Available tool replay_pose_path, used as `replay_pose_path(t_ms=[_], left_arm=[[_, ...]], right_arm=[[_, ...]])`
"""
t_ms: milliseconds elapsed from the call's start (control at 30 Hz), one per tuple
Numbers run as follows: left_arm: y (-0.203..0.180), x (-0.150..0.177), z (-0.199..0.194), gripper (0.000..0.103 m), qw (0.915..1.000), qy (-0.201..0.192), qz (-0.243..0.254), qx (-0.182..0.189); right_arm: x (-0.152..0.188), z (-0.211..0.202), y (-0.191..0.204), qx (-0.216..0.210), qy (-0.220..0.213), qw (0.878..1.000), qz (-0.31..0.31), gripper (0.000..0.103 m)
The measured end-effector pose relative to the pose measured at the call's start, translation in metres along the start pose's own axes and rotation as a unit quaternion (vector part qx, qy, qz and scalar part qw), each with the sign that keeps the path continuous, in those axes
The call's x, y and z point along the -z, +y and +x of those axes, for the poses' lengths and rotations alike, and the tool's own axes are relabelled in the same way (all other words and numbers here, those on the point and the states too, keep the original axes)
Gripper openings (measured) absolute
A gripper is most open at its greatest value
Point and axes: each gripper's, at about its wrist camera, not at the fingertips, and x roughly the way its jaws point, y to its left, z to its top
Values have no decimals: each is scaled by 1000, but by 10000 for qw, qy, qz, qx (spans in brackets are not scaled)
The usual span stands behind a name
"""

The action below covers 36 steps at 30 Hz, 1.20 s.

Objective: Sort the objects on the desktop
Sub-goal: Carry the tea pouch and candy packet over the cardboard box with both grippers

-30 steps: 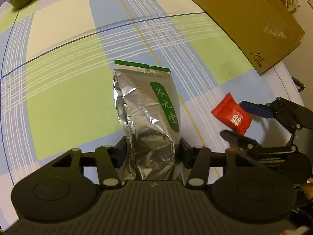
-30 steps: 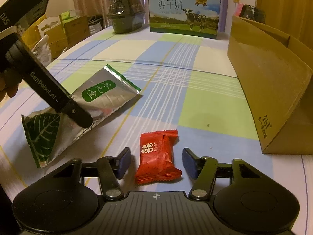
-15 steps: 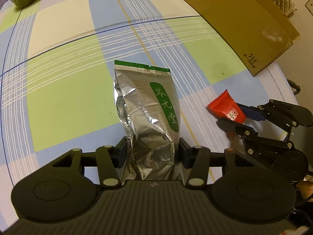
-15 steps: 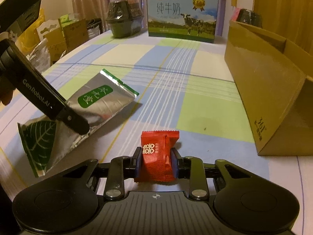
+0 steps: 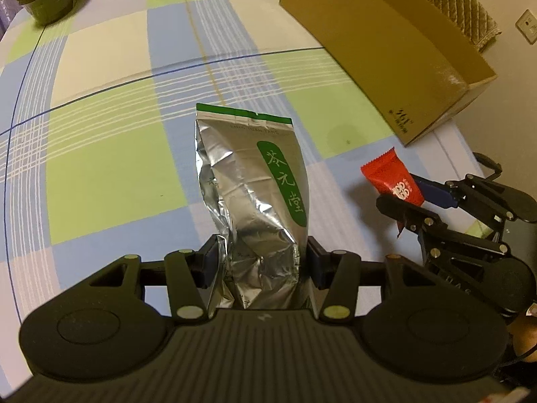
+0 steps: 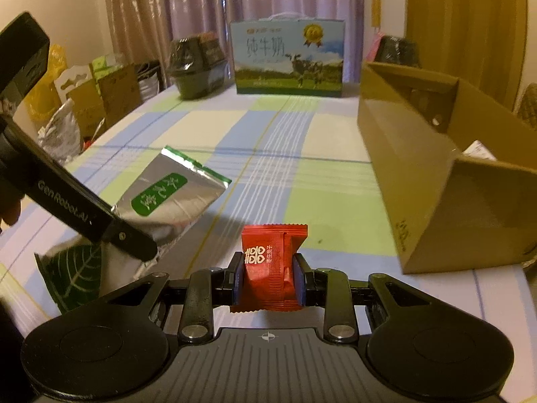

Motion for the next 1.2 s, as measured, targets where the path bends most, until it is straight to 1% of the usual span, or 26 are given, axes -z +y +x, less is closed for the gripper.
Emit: replay_pose_path(t_ms=[300, 533, 733, 867, 1033, 1200], left_arm=[[-27, -4, -11, 47, 9998, -159, -31, 141], [-52, -20, -23, 47, 9989, -335, -18, 321], [-79, -48, -38, 47, 9974, -524, 70, 492], [-98, -71, -48, 47, 9958, -654, 118, 622], [-125, -104, -56, 47, 9935, -833, 210, 743], [-146, -139, -52, 47, 9921, -940, 167, 810]], right_arm=[[-8, -30, -16, 192, -245, 9994, 136, 27], [-23, -54, -37, 332, -459, 9978, 332, 27], [-44, -75, -61, 454, -718, 9955, 409, 27], [-62, -87, -85, 576, -886, 9935, 415, 27], [-86, -96, -122, 737, -995, 9910, 508, 27], [-105, -96, -157, 886, -1030, 9891, 574, 27]])
